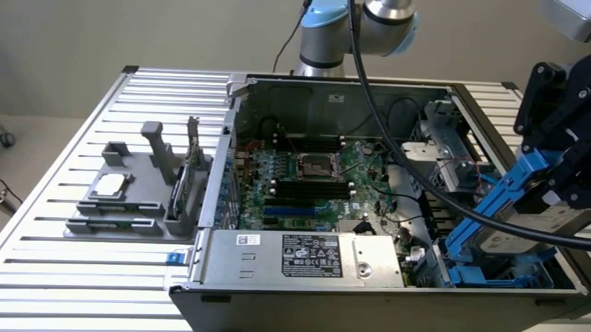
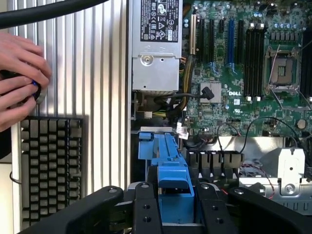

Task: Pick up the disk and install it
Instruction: 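Pick up the disk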

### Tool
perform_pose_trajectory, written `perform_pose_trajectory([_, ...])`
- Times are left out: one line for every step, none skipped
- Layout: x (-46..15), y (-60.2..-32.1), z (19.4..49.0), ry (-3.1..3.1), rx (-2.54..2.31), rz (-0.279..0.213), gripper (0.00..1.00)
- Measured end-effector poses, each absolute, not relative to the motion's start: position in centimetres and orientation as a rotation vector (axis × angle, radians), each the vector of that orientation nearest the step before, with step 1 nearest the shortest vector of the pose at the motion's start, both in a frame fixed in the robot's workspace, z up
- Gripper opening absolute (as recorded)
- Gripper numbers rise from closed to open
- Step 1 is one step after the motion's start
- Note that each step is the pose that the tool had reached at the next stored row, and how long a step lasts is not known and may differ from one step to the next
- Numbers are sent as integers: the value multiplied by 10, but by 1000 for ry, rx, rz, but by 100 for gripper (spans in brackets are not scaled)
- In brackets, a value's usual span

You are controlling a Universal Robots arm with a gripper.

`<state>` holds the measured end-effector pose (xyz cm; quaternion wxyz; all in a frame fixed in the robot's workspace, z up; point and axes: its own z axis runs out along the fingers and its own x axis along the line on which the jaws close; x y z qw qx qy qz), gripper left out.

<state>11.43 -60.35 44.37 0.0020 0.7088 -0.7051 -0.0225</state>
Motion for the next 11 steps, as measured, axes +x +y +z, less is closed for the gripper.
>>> perform_pose_trajectory([114,-603,443,-2212,2224,-71,33])
perform_pose_trajectory([114,-603,443,-2212,2224,-71,33])
perform_pose_trajectory([114,-602,443,-2211,2225,-70,33])
perform_pose_trajectory([114,-602,442,-2211,2225,-70,33])
perform_pose_trajectory([114,-602,442,-2211,2226,-70,33])
perform_pose_trajectory([114,-602,441,-2210,2227,-69,33])
perform_pose_trajectory([114,-601,440,-2210,2228,-69,33])
perform_pose_trajectory([114,-601,439,-2209,2229,-68,33])
perform_pose_trajectory([114,-601,438,-2209,2230,-68,33])
perform_pose_trajectory([114,-601,438,-2208,2231,-67,33])
perform_pose_trajectory([114,-601,437,-2208,2231,-67,33])
